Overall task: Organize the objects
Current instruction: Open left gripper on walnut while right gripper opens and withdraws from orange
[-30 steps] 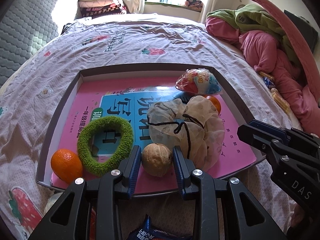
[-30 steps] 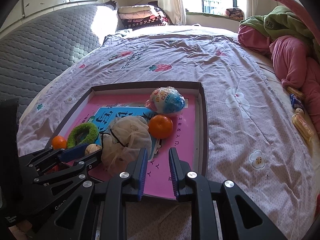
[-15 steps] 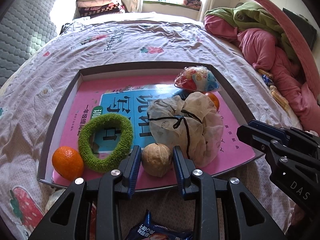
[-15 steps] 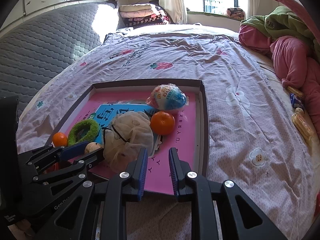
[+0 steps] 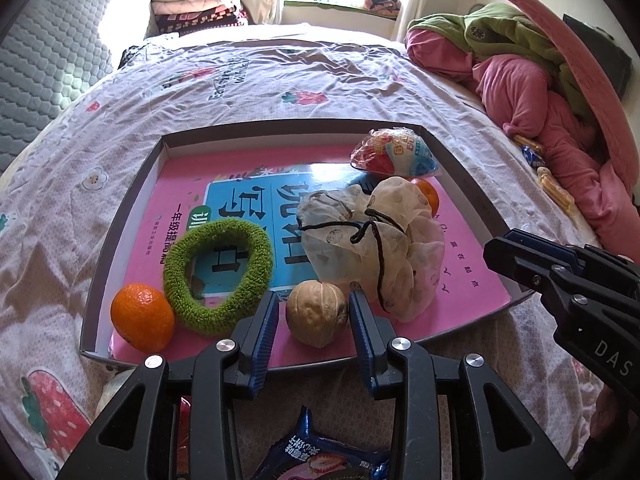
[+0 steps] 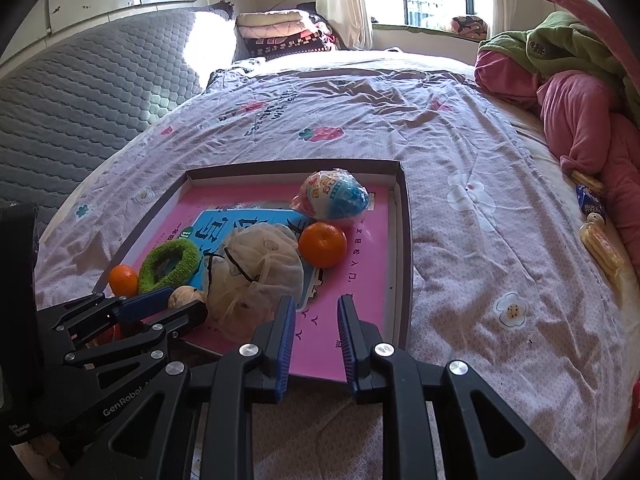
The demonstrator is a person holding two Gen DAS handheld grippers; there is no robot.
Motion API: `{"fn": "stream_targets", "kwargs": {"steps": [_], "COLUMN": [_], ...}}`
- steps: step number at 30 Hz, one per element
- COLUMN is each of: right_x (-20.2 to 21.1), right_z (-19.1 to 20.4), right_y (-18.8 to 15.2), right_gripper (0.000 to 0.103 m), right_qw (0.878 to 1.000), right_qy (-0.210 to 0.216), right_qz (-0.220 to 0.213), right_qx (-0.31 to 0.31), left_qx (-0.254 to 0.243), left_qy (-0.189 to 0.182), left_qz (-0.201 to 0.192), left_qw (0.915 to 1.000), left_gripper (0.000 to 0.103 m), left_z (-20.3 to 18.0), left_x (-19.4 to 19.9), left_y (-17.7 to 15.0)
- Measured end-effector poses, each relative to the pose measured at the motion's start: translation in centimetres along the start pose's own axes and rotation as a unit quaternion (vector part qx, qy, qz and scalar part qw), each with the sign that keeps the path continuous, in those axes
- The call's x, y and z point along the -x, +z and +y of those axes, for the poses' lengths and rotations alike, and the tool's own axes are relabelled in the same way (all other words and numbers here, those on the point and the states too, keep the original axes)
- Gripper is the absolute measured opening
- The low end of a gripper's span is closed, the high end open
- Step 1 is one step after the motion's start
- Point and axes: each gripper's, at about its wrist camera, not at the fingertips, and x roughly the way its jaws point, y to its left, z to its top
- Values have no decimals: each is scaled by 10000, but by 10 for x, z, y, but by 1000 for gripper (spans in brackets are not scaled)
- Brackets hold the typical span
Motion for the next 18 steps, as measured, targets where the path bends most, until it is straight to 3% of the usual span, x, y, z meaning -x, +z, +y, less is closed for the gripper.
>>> {"fn": "stream_targets", "kwargs": {"steps": [18], "right_x": [10], "right_z": [4], "right_y": [2], "right_gripper": [22], "right_qw": [9999], "right_qy": [101], "right_qz": [-91], "right_qx": [-43], "left_qx": [60], "left_qy": [-8], "left_qz": [-112], "left_qw": [9999], "left_gripper": [48], "left_z": [5], "left_x": [18], "left_y": [-3]}}
